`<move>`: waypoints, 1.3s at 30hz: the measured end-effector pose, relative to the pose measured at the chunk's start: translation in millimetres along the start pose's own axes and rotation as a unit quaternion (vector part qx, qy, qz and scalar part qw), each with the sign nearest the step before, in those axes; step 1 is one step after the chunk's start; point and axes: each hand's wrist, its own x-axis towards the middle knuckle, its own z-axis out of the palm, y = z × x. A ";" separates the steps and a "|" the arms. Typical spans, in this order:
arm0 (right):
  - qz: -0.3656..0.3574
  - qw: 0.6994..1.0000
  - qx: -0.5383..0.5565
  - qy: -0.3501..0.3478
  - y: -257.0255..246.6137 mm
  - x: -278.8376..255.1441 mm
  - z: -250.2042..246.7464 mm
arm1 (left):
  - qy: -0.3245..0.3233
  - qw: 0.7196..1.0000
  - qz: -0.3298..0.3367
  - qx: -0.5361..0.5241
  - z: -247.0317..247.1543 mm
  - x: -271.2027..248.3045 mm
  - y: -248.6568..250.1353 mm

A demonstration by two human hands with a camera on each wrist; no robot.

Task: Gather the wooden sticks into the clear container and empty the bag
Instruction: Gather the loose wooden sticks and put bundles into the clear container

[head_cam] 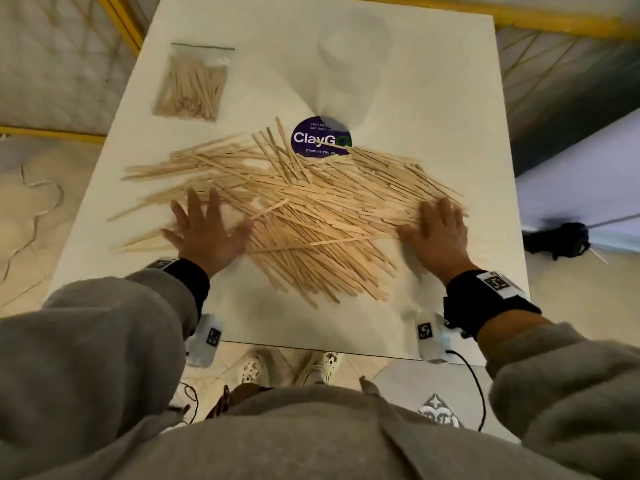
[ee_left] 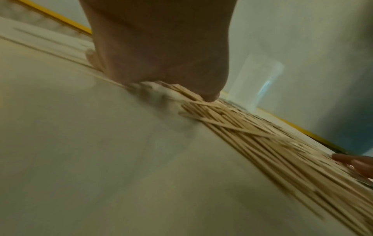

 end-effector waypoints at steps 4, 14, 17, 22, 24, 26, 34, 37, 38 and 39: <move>-0.095 0.995 -0.033 -0.023 -33.0 -22.5 29.8 | -0.028 0.996 0.079 0.002 17.3 -13.0 12.0; -0.058 0.998 0.007 0.040 -63.6 50.8 -34.7 | 0.052 0.992 0.114 -0.022 -49.3 68.9 19.5; 0.016 0.999 0.041 0.016 -71.7 89.9 -44.0 | 0.010 0.995 0.103 0.003 -62.8 105.4 14.1; 0.000 0.999 0.027 0.029 -107.8 98.5 -13.3 | -0.003 0.985 0.173 0.026 -44.0 113.5 26.3; -0.041 0.998 0.020 0.036 -119.9 82.9 3.9 | 0.003 0.979 0.204 0.026 -34.3 104.0 32.9; -0.060 0.998 0.007 0.024 -127.3 67.5 14.1 | 0.010 0.971 0.238 0.036 -28.9 93.6 39.4; -0.027 0.998 -0.049 0.015 -136.3 55.7 12.0 | 0.013 0.944 0.280 0.174 -53.0 93.8 58.2; -0.009 0.996 -0.086 -0.015 -142.5 55.3 10.8 | -0.008 0.946 0.289 0.149 -53.7 95.3 61.8; -0.004 0.995 -0.094 -0.023 -144.8 54.0 10.8 | -0.013 0.943 0.299 0.144 -53.8 94.9 62.5; 0.000 0.995 -0.095 -0.029 -146.3 53.5 11.0 | -0.014 0.939 0.312 0.145 -53.8 95.1 61.8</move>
